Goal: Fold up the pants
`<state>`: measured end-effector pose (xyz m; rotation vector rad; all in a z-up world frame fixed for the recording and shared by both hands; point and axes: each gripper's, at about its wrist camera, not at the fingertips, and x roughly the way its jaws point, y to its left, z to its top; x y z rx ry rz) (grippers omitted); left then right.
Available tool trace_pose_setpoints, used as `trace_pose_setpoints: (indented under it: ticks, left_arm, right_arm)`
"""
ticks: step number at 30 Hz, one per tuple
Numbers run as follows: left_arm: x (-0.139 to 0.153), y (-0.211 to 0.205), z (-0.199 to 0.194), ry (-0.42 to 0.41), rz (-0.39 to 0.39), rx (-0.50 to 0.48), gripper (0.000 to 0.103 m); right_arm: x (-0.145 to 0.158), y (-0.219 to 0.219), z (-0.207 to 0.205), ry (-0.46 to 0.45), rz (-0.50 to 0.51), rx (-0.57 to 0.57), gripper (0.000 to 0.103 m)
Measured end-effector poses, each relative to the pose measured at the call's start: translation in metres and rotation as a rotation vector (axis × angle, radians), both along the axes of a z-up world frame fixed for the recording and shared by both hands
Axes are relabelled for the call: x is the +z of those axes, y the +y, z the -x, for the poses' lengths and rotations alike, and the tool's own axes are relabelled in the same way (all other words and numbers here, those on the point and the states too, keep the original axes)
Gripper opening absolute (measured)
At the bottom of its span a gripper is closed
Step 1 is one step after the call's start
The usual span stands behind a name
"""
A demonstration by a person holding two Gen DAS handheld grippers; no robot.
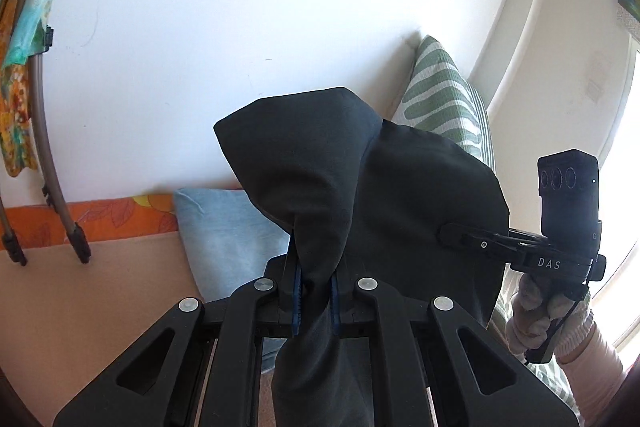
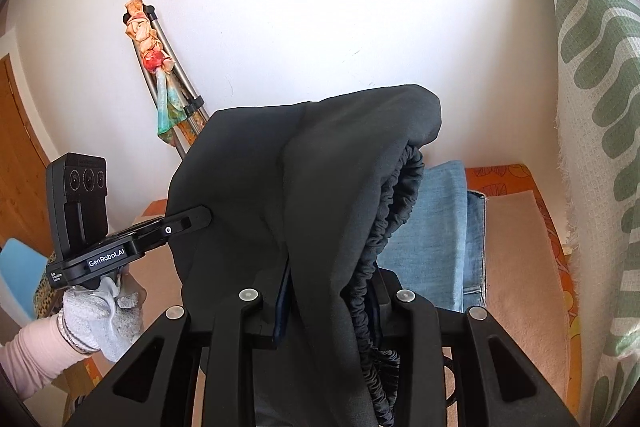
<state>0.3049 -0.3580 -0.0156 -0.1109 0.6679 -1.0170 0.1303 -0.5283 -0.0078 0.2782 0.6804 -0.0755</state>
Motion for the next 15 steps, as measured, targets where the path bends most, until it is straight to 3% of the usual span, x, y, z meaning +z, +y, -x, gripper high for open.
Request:
trace_pose_setpoints:
  ticks: [6, 15]
  left_arm:
    - [-0.007, -0.019, -0.032, -0.005, -0.014, 0.018, 0.009]
    - [-0.048, -0.047, -0.084, 0.016, -0.090, 0.055, 0.009]
  right_arm:
    - [0.000, -0.025, -0.046, 0.013, 0.025, -0.004, 0.030]
    - [-0.042, -0.062, -0.107, 0.088, 0.029, -0.016, 0.030]
